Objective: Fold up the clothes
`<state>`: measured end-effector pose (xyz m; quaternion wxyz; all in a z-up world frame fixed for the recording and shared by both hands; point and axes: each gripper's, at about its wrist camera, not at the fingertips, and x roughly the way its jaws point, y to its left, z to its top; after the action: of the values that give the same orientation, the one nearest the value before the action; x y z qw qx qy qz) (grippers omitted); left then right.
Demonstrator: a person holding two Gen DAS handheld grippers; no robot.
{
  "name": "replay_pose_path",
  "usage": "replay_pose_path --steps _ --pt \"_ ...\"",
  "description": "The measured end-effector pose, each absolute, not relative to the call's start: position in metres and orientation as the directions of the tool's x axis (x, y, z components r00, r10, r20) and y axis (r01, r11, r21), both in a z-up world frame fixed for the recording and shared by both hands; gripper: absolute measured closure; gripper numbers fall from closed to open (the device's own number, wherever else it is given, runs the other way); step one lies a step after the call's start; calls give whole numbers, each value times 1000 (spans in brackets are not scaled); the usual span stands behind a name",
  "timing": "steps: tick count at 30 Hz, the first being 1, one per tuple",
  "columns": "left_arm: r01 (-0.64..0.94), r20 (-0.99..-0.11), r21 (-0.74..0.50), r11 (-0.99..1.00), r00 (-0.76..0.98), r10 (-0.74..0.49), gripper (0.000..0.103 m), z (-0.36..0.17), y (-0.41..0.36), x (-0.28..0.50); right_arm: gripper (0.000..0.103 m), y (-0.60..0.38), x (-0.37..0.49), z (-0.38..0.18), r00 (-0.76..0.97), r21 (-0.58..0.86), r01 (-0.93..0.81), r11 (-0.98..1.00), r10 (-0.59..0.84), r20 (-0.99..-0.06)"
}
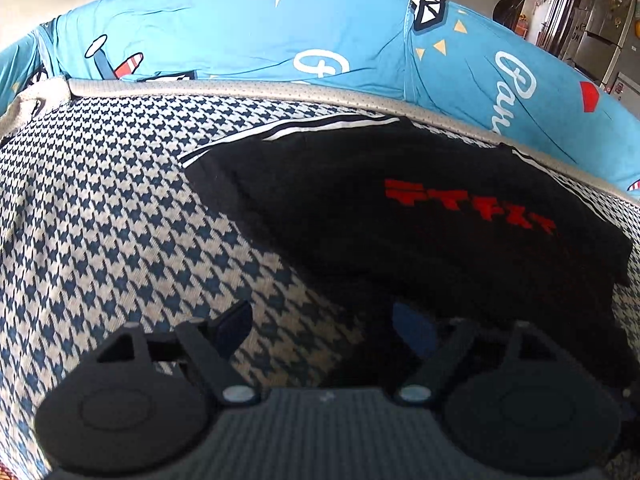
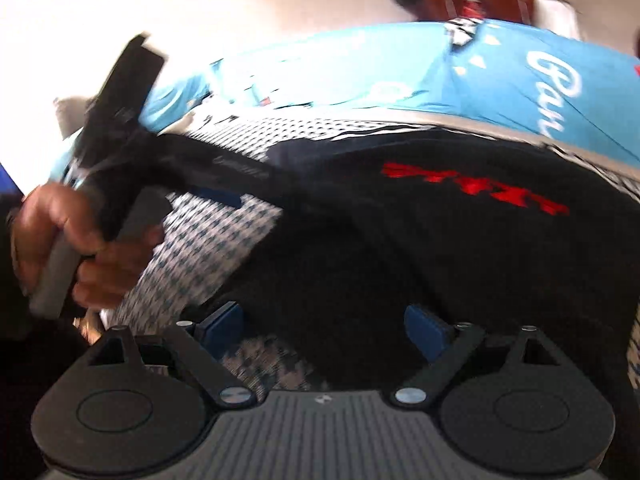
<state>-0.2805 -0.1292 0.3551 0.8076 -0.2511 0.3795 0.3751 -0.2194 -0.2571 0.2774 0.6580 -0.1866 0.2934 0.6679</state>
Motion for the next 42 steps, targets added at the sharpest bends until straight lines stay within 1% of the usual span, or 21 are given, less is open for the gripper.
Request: replay_pose_path --steps 2,5,6,8,11,12,14,15,16,18,19,21,24,28,31,34,35,36,40,42 --pt "-804 -806 -117 584 420 418 21 354 -128 -282 20 -253 -229 272 -56 94 -996 7 760 -648" --pt "-812 -811 -122 570 413 415 21 354 -126 -286 31 -246 -239 264 -52 46 -999 -28 742 -669" --pt "-816 -811 -122 564 410 417 21 354 -125 -288 32 -244 -241 261 -46 31 -999 -34 738 -673" --pt "-827 -812 -119 550 400 425 13 354 -123 -291 33 -239 -246 256 -26 -6 -999 -42 733 -680" --pt "-841 -811 -125 526 392 433 10 356 -118 -297 37 -234 -252 249 -1 -66 -996 -63 726 -687" --pt "-844 -811 -126 521 390 436 10 357 -117 -299 42 -233 -254 247 7 -81 -995 -67 724 -689" --pt "-849 -810 -126 513 387 440 10 358 -114 -302 47 -228 -253 244 4 -76 -995 -66 727 -687" --pt "-851 -811 -128 509 386 441 10 358 -113 -304 56 -226 -252 242 2 -73 -995 -65 728 -686" --pt "-854 -811 -132 504 385 441 10 359 -112 -306 60 -224 -251 243 3 -71 -996 -62 732 -682" --pt "-860 -811 -140 491 383 441 10 359 -110 -309 83 -221 -246 246 4 -62 -997 -52 741 -672" --pt "-863 -812 -143 484 382 442 10 360 -108 -311 87 -220 -242 250 -3 -38 -999 -38 746 -666" --pt "-870 -812 -150 470 379 443 10 360 -106 -314 88 -219 -225 259 -53 85 -996 3 761 -646" --pt "-880 -814 -157 449 373 445 10 361 -102 -317 88 -215 -189 265 -106 311 -944 108 795 -597" --pt "-877 -828 -190 441 384 408 9 357 -99 -315 88 -212 -145 260 -73 507 -817 273 824 -561" --pt "-873 -834 -190 450 385 396 9 355 -101 -311 85 -214 -119 254 -1 579 -715 392 828 -561" --pt "-862 -843 -175 475 380 380 7 352 -106 -303 84 -221 -99 249 28 652 -611 450 835 -550" --pt "-857 -846 -171 486 380 373 7 351 -108 -299 80 -225 -95 250 37 658 -595 462 833 -552" --pt "-852 -847 -169 496 383 369 7 351 -110 -296 75 -228 -92 250 45 662 -580 475 830 -556" --pt "-835 -843 -170 524 399 362 6 351 -118 -284 70 -240 -90 259 94 622 -603 499 819 -566" --pt "-832 -840 -179 525 407 359 6 352 -120 -279 64 -245 -86 264 138 591 -624 512 816 -561"
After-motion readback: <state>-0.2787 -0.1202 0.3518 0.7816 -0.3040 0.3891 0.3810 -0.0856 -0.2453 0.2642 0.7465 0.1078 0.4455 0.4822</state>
